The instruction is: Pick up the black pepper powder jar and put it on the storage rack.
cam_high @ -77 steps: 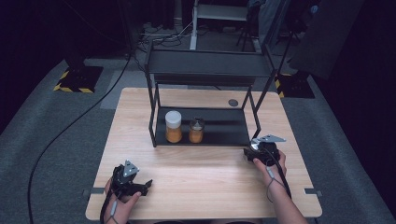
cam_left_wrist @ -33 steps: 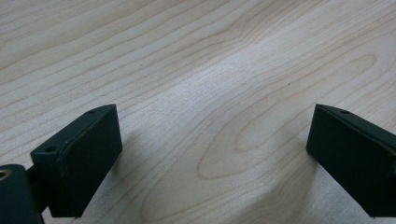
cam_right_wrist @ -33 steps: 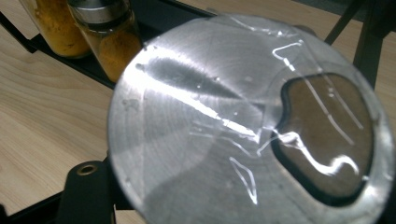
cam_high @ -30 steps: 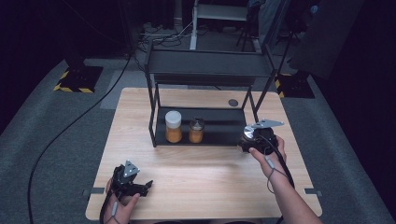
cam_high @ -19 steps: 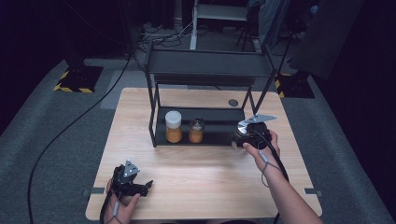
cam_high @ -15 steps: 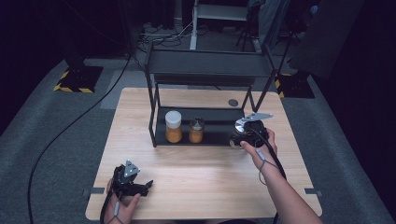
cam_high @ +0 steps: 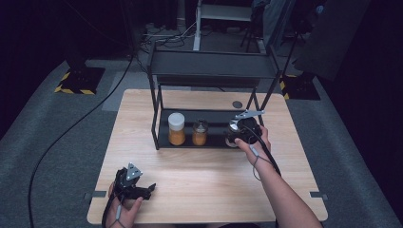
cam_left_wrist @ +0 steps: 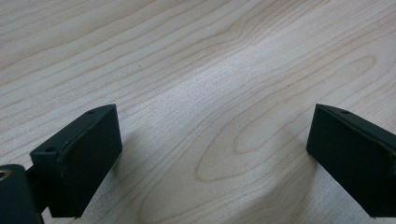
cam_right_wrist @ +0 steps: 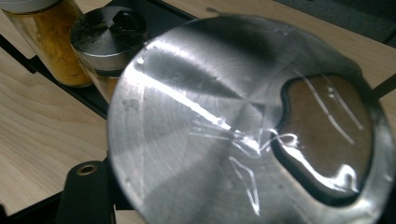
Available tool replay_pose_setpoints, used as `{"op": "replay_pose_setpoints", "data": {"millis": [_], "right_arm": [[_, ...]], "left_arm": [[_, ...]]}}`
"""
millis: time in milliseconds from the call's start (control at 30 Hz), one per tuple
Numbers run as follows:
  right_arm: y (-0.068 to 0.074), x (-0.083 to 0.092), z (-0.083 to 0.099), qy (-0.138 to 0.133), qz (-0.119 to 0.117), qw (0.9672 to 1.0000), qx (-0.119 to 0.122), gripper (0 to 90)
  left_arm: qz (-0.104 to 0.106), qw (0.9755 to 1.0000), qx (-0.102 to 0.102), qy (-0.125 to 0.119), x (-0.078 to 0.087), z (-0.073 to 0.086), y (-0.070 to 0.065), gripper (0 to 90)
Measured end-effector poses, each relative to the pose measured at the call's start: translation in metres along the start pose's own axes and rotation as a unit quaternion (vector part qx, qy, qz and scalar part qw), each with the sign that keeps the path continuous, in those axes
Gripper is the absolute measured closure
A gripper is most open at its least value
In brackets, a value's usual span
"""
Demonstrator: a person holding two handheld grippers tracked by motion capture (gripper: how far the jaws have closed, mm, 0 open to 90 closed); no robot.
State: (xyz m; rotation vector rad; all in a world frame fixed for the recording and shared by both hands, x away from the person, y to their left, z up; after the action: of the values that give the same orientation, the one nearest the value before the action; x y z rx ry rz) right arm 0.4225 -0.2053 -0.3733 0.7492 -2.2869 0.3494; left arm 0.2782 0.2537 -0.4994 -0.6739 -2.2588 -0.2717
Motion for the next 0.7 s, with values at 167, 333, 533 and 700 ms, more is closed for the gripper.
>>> {"op": "replay_pose_setpoints", "data": {"millis": [167,333,533,700], "right_arm": [[0.002,-0.012,-0.002,-0.002,-0.007,1.0000,0.002,31.5],[0.005,-0.025,-0.003,-0.003,-0.013,0.9999,0.004,31.5],[0.006,-0.041,-0.002,0.004,-0.013,0.9999,0.002,31.5],[0.007,-0.052,-0.002,0.007,-0.008,0.9999,0.007,31.5]], "left_arm": [[0.000,1.0000,0.000,0.000,0.000,0.000,0.000,3.3],[0.000,1.0000,0.000,0.001,0.000,0.000,0.000,3.3],[0.000,1.0000,0.000,0.000,0.000,0.000,0.000,3.3],[0.000,1.0000,0.000,0.000,0.000,0.000,0.000,3.3]]}}
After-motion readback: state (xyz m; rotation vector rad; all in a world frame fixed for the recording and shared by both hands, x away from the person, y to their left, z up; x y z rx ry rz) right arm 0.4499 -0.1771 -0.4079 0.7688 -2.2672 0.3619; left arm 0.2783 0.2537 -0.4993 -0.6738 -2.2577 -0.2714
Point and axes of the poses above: each handheld gripper's, and its own axes: x roughly backward along the jaws, z roughly out of its underside, y roughly to its left, the point moved 7 cm from there along -x, roughly forward along the jaws
